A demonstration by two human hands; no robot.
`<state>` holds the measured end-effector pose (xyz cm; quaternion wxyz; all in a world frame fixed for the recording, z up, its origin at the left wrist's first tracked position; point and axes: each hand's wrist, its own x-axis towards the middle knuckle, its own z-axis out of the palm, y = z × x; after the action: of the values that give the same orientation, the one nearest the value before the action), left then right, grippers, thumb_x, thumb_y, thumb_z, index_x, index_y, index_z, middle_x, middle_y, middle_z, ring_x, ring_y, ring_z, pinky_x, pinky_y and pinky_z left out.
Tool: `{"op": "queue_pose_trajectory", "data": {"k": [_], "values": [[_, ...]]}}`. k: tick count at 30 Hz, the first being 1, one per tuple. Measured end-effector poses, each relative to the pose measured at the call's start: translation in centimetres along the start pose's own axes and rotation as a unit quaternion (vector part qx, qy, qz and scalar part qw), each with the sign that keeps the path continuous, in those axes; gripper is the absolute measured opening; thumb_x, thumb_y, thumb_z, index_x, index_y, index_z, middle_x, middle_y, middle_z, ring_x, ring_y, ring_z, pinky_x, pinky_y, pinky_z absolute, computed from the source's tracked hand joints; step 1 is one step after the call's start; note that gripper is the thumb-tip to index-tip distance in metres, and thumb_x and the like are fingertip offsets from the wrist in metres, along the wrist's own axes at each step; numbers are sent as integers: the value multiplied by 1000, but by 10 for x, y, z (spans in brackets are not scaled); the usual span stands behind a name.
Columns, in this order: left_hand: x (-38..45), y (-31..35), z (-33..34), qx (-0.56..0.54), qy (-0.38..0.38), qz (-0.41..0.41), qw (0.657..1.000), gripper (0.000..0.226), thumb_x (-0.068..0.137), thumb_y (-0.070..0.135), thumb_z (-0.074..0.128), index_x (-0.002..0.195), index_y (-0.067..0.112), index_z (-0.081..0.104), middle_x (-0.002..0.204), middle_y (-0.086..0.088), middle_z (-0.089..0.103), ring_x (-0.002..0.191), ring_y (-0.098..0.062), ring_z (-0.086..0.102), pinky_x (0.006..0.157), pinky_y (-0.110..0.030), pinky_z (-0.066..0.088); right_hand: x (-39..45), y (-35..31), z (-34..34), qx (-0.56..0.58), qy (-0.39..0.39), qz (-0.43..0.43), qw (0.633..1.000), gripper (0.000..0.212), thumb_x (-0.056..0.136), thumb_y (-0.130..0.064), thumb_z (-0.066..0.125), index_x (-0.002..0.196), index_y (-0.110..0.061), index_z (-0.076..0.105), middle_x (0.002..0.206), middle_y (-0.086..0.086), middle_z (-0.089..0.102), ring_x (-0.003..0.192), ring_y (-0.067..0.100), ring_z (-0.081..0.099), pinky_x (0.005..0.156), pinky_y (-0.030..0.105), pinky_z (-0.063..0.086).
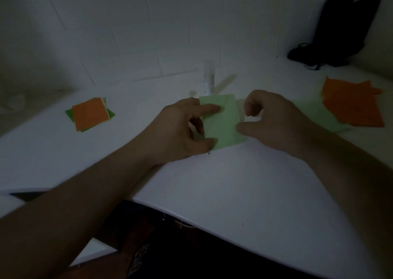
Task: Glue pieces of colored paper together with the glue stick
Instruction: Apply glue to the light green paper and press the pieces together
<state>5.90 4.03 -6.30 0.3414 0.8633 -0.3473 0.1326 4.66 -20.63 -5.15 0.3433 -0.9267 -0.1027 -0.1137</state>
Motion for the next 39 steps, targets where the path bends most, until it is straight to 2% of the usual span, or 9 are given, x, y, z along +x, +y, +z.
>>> {"op": "queue_pose_trajectory", "data": {"k": [3, 5, 11, 16, 23, 27, 32, 37, 39], "values": [[-1, 3, 1, 20, -1, 20, 1000, 70, 72, 38, 84, 137, 19, 65, 118, 0, 63, 81, -4, 68, 71, -13, 54, 0, -9, 11, -19, -38, 6, 999, 44, 64, -60, 81, 78, -30, 52, 93, -6, 54, 82, 14, 53, 61, 24, 39], [-1, 4, 1, 33, 3, 28, 999, 70, 72, 39, 86, 135, 18, 66, 114, 3, 62, 79, -4, 68, 71, -11, 53, 0, -9, 15, -57, -59, 8, 997, 47, 59, -66, 80, 77, -33, 52, 95, -8, 51, 91, 17, 53, 69, 31, 40], [0, 3, 0, 42, -2, 11, 999, 74, 70, 38, 91, 137, 21, 66, 107, 9, 58, 81, -2, 65, 74, -21, 55, 1, 1, 7, -61, -33, 21, 997, 28, 72, -49, 86, 73, -30, 65, 88, -10, 52, 88, 16, 57, 67, 27, 36], [0, 1, 2, 77, -4, 6, 997, 80, 68, 50, 83, 140, 23, 62, 107, 4, 58, 84, -5, 52, 77, -5, 40, 0, -2, 0, -60, -15, -2, 998, 19, 76, -31, 85, 74, -27, 67, 77, -6, 58, 73, 9, 59, 55, 15, 39], [1, -2, 5, 110, 10, 13, 994, 91, 66, 66, 70, 140, 13, 62, 124, -8, 64, 110, -13, 55, 95, -16, 32, -2, -13, 17, -59, -57, -4, 997, 52, 49, -79, 69, 67, -31, 62, 82, -11, 53, 85, 19, 55, 77, 38, 48], [1, -2, 3, 117, -6, -30, 993, 99, 62, 73, 67, 144, 19, 59, 127, -2, 59, 112, -11, 52, 100, -24, 33, 1, -4, 8, -72, -43, 15, 996, 40, 62, -62, 85, 66, -29, 64, 78, -11, 55, 87, 19, 55, 79, 40, 50], [2, 3, 3, 114, -5, -41, 993, 100, 60, 74, 64, 142, 18, 61, 124, -2, 59, 103, -2, 43, 98, -26, 34, 1, 2, 8, -51, -3, 8, 999, 29, 74, -45, 83, 66, -29, 61, 79, -12, 52, 86, 21, 54, 70, 34, 40], [2, 2, 6, 127, 10, -18, 992, 95, 63, 72, 66, 137, 11, 65, 118, -6, 64, 106, -8, 52, 96, -29, 39, 1, -14, 24, -60, -26, -6, 998, 46, 57, -75, 69, 67, -31, 59, 82, -12, 50, 89, 21, 52, 81, 40, 45], [2, 2, 7, 128, 14, -16, 992, 94, 64, 71, 66, 136, 11, 66, 118, -6, 64, 104, -8, 52, 95, -25, 36, 0, -17, 27, -80, -40, -1, 996, 46, 60, -74, 74, 67, -31, 59, 83, -13, 50, 92, 22, 51, 83, 41, 46]]}}
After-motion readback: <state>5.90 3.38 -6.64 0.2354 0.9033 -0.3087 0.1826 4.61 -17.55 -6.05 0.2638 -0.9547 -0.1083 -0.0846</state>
